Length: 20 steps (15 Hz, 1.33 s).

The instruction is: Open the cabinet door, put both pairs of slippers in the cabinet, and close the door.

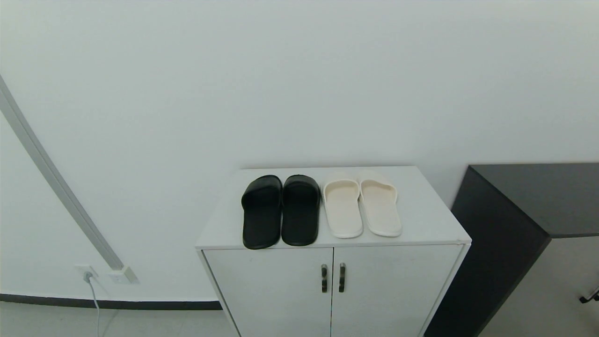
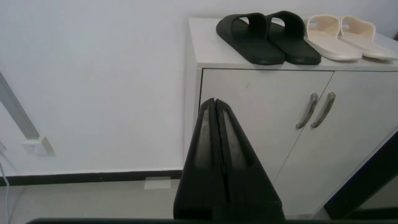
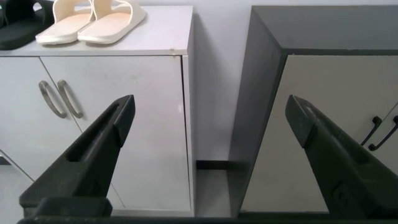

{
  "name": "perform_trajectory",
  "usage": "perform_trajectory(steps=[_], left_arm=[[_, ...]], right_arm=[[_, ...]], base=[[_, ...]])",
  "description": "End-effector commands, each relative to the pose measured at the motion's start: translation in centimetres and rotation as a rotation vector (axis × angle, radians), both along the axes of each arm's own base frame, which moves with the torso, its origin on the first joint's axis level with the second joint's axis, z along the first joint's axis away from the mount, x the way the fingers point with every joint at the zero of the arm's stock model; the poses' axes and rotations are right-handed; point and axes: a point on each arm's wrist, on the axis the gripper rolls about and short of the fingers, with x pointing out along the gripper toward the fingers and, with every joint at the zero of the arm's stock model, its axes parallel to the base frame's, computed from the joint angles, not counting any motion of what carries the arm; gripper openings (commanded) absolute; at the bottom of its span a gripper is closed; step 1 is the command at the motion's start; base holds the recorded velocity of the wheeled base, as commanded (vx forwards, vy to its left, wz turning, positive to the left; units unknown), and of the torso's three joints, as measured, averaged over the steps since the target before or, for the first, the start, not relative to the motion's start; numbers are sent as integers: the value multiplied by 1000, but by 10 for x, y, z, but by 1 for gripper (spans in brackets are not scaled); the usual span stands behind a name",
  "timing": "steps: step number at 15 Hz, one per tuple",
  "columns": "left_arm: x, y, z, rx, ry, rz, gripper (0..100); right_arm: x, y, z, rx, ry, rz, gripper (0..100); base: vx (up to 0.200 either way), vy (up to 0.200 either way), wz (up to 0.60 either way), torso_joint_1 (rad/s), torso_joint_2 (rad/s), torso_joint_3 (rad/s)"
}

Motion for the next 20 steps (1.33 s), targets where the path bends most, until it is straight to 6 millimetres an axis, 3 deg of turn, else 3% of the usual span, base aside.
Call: perform_trajectory(steps=[1, 7, 8, 9, 12, 17, 20], left_arm=[[0, 0, 0, 0, -1, 1, 0], [0, 0, 0, 0, -1, 1, 0], [0, 0, 0, 0, 1, 0, 0], [0, 0, 0, 0, -1, 0, 0], [0, 0, 0, 0, -1, 0, 0], [0, 0, 0, 0, -1, 0, 0], [0, 0, 0, 0, 1, 0, 0]], right_arm=[[0, 0, 0, 1, 1, -1, 100], [1, 0, 1, 9, 14, -3, 100], [-1, 0, 22, 46, -26, -3, 100], [-1, 0, 57, 121, -27, 4, 100], [30, 2, 66, 92, 184, 92, 100], [104, 8, 94, 124, 272, 192, 100], [143, 24, 109, 161, 303, 260, 100]], base=[[0, 0, 0, 0, 0, 0], [0, 0, 0, 0, 0, 0], [0, 0, 0, 0, 0, 0], [0, 0, 0, 0, 0, 0], [0, 0, 0, 0, 0, 0], [0, 0, 0, 0, 0, 0], [0, 0, 0, 0, 0, 0]])
